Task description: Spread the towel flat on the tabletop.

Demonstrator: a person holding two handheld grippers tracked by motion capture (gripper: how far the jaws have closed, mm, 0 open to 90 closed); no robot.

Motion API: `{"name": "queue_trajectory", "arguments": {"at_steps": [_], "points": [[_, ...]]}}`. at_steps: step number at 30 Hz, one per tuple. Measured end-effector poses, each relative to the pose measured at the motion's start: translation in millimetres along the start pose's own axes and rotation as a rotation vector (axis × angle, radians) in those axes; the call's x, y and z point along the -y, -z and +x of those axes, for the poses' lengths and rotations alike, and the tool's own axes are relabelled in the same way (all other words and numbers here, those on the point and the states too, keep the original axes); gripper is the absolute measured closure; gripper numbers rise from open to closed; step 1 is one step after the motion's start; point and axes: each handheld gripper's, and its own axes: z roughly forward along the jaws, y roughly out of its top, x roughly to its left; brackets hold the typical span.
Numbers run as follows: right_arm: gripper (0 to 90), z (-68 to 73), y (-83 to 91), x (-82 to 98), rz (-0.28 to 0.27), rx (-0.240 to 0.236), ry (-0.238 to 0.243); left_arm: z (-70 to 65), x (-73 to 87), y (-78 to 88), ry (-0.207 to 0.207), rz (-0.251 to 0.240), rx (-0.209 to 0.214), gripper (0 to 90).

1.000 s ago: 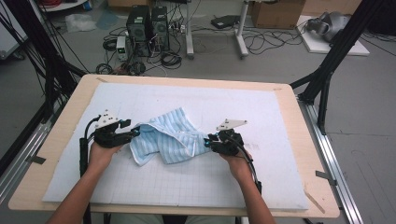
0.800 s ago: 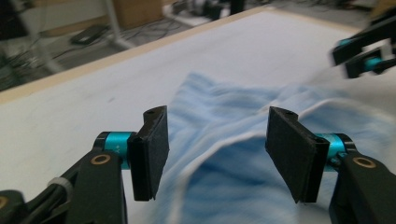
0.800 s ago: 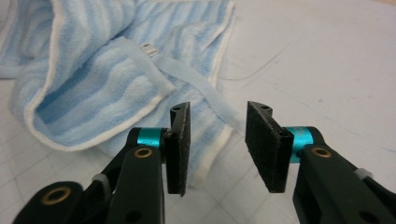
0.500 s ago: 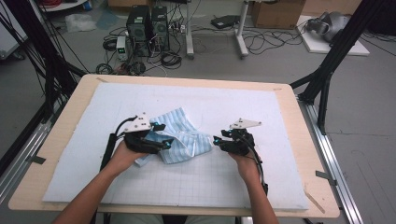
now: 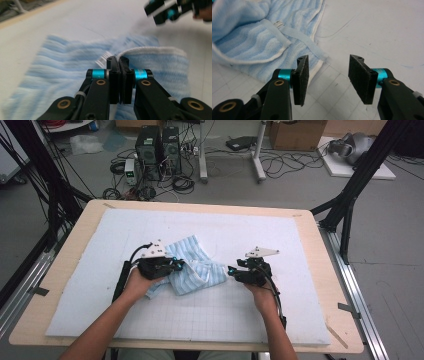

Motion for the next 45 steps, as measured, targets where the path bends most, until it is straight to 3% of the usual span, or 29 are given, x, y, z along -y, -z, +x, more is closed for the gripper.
{"name": "queue_trajectory", "arguments": {"at_steps": [2,7,14,20,23,25,28,33,37,39,41,43,45], "points": [[51.0,0.1,-1.3,-0.2,0.001,-0.002,0.003,11.9,-2.3,6.7,0.048,-0.034,-0.043,87.9],[51.6,3.3,-6.5,-0.7,0.015,-0.008,0.011,40.3,-9.6,21.7,0.117,-0.108,-0.178,88.0],[51.7,3.2,-7.9,-1.2,0.008,-0.011,0.012,77.4,-9.3,36.8,0.187,-0.114,-0.319,88.0],[52.2,1.6,-9.9,-3.8,-0.009,-0.015,0.004,97.3,-2.5,48.1,0.221,-0.093,-0.398,87.9],[52.4,1.8,-13.7,-7.4,-0.016,-0.022,-0.002,101.3,2.1,48.8,0.249,-0.081,-0.415,84.1],[53.1,3.0,-17.0,-11.9,-0.021,-0.031,0.000,102.1,5.5,49.2,0.307,-0.081,-0.429,59.2],[54.0,4.0,-22.5,-19.8,-0.032,-0.038,0.005,100.3,11.2,53.2,0.331,-0.076,-0.447,41.5],[57.5,7.8,-40.9,-37.9,-0.023,-0.057,0.030,87.9,24.1,63.9,0.286,-0.066,-0.428,39.2],[57.7,22.7,-64.0,-46.7,0.030,-0.135,0.087,81.2,29.3,69.0,0.275,-0.045,-0.374,38.5],[56.3,29.7,-75.4,-47.3,0.068,-0.179,0.115,76.0,29.5,70.1,0.254,-0.058,-0.369,39.0],[54.9,35.7,-86.1,-46.4,0.106,-0.195,0.145,72.2,30.7,69.9,0.249,-0.056,-0.350,38.9],[61.3,39.8,-95.3,-44.4,0.163,-0.191,0.172,68.4,33.6,68.6,0.249,-0.055,-0.338,39.0],[79.2,39.4,-95.3,-45.2,0.163,-0.199,0.171,65.7,37.2,67.2,0.257,-0.049,-0.326,39.0]]}}
